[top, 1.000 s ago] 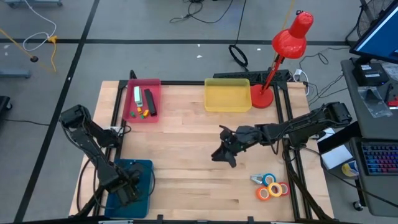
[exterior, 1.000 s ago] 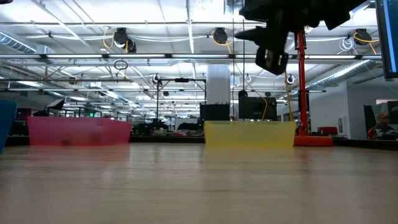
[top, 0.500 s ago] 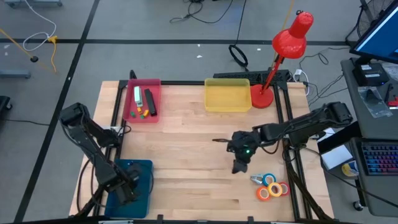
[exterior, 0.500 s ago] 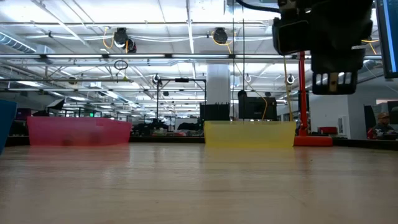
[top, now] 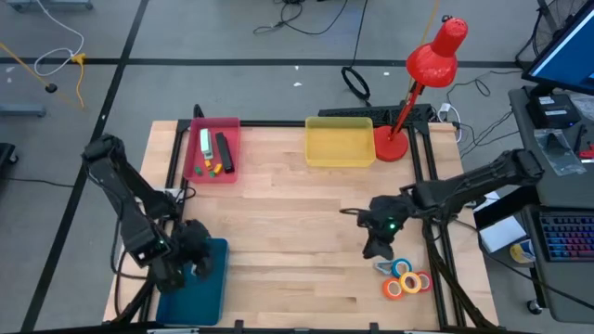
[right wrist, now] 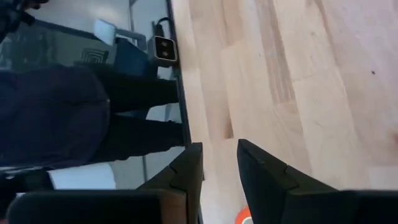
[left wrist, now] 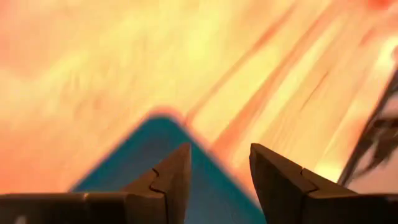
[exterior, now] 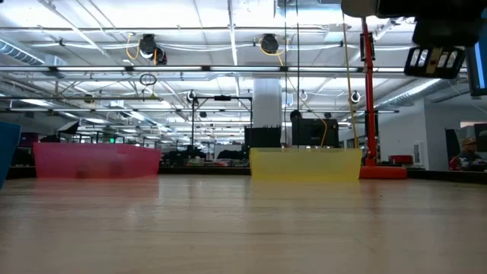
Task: Pick and place Stapler, Stapler remover, tape
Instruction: Put the blue staple remover into the blue bin
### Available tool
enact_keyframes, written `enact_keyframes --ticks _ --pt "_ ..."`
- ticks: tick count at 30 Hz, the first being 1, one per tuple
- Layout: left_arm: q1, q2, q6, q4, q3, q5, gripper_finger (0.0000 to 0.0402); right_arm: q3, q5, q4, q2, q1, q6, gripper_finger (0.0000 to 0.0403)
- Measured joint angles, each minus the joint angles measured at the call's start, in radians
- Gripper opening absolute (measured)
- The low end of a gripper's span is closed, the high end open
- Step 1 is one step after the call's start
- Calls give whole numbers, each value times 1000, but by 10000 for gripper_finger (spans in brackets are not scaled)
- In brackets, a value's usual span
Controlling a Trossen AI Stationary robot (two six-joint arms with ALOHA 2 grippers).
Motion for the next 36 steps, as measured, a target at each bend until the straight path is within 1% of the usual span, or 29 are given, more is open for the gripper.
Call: enact_keyframes --ticks 4,7,10,12,15,19,22,25,30,33,36 --pt "0 -43 4 16 0 -208 163 0 76 -37 -41 70 29 86" --pt "0 -61 26 16 0 -346 163 0 83 -115 -48 111 52 79" --pt "18 -70 62 22 0 -435 163 0 83 -213 -43 148 62 70" --pt "45 -70 97 44 0 -454 163 0 83 -264 -40 164 68 63" --pt "96 -70 216 132 0 -448 163 0 83 -313 -38 179 78 55" --pt "192 -70 510 329 0 -401 163 0 85 -369 -38 191 78 50" --pt "272 -70 729 471 0 -342 163 0 116 -402 -38 197 81 50" --pt "353 -70 895 566 1 -266 163 0 138 -412 -38 197 79 50" --pt "461 -70 1059 637 1 -159 163 -23 185 -399 -38 196 138 59" --pt "507 -70 1125 673 1 -98 163 -50 182 -386 -38 197 181 79" --pt "542 -70 1176 700 1 -41 163 -91 157 -346 -38 196 214 109"
